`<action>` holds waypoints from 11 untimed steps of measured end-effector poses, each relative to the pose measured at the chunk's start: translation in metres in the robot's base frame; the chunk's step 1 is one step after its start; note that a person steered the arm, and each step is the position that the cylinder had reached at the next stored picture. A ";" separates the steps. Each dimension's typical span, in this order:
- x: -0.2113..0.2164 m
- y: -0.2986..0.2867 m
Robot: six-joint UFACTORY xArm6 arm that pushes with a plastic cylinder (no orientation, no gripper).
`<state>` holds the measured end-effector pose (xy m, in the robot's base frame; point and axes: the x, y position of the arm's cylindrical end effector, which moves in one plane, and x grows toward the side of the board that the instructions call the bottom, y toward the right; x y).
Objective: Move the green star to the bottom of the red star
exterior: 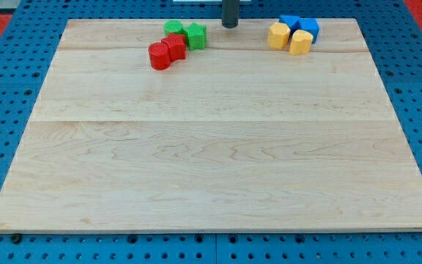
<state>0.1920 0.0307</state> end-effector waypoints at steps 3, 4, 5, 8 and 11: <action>0.081 -0.053; 0.106 -0.072; 0.137 -0.064; 0.185 -0.099; 0.217 -0.114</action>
